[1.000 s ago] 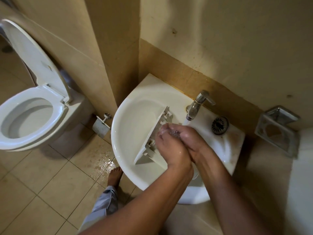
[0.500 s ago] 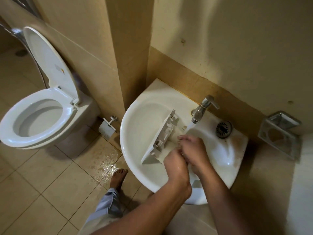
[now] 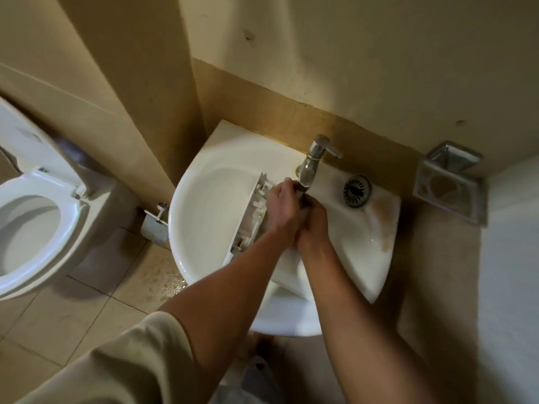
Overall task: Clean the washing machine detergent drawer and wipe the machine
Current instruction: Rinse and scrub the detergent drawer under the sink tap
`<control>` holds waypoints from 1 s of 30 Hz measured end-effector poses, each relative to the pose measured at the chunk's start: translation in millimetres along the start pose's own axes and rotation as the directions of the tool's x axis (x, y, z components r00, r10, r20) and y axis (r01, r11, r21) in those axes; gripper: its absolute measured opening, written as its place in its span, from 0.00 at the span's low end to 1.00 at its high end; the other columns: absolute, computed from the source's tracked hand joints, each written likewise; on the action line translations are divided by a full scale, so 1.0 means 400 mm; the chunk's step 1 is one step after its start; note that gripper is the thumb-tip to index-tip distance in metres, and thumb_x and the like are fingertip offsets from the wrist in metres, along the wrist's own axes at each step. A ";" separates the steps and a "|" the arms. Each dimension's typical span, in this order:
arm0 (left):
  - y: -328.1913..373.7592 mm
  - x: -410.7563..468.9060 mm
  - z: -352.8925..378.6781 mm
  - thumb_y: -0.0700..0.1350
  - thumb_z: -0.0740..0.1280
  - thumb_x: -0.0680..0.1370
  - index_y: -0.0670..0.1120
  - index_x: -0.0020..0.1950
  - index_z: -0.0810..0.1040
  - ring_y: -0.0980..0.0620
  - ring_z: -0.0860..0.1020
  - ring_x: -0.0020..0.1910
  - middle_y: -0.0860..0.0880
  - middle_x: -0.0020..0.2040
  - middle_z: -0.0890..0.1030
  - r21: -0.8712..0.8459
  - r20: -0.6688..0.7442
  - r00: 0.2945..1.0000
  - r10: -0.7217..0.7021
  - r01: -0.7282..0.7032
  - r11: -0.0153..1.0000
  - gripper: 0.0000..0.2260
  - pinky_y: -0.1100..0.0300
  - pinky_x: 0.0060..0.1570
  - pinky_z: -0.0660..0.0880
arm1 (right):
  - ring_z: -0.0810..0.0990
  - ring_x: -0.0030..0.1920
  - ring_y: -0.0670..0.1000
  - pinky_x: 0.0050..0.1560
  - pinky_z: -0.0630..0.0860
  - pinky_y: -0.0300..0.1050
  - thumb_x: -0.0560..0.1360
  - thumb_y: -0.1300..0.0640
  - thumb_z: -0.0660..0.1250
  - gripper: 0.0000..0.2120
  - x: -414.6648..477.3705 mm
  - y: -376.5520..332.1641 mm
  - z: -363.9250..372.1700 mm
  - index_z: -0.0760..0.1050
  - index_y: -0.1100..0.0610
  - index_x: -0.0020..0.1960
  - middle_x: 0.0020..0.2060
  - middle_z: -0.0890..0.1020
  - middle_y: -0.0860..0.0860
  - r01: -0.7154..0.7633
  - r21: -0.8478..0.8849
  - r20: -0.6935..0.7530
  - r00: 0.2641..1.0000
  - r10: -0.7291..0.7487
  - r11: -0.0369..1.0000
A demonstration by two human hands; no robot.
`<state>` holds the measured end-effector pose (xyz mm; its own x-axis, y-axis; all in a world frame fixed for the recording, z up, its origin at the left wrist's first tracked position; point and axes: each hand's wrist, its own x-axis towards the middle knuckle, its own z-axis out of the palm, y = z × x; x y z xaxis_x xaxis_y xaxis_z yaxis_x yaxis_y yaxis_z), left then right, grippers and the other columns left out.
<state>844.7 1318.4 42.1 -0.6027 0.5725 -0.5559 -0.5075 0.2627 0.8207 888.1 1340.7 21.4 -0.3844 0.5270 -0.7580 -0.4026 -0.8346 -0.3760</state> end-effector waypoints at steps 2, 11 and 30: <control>-0.017 0.007 0.003 0.47 0.60 0.79 0.41 0.39 0.78 0.50 0.75 0.38 0.45 0.36 0.77 0.022 -0.005 1.000 0.004 -0.004 1.000 0.15 0.53 0.42 0.73 | 0.81 0.37 0.53 0.41 0.74 0.45 0.83 0.57 0.55 0.21 -0.006 0.000 -0.005 0.81 0.62 0.39 0.34 0.81 0.57 0.040 0.013 0.022 0.999 -0.040 0.999; -0.047 0.035 0.011 0.36 0.63 0.79 0.33 0.42 0.81 0.58 0.73 0.33 0.47 0.33 0.77 -0.054 -0.046 0.993 0.113 -0.115 0.992 0.10 0.63 0.34 0.71 | 0.85 0.42 0.53 0.42 0.83 0.41 0.82 0.57 0.57 0.13 0.040 0.002 -0.021 0.77 0.63 0.51 0.40 0.84 0.57 0.059 0.177 0.108 0.991 -0.079 0.982; 0.009 -0.198 -0.016 0.36 0.62 0.80 0.51 0.28 0.85 0.49 0.82 0.36 0.51 0.29 0.83 -0.360 0.118 0.973 -0.198 0.227 0.905 0.24 0.52 0.48 0.80 | 0.86 0.44 0.52 0.42 0.81 0.43 0.81 0.55 0.63 0.12 -0.181 0.035 -0.078 0.82 0.61 0.50 0.45 0.86 0.55 0.243 0.162 -0.131 0.966 -0.223 0.956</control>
<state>886.8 1269.2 88.1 -0.4137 0.5967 -0.6876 -0.8180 0.0880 0.5685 936.1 1286.1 54.4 -0.1727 0.6739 -0.7184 -0.6131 -0.6443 -0.4571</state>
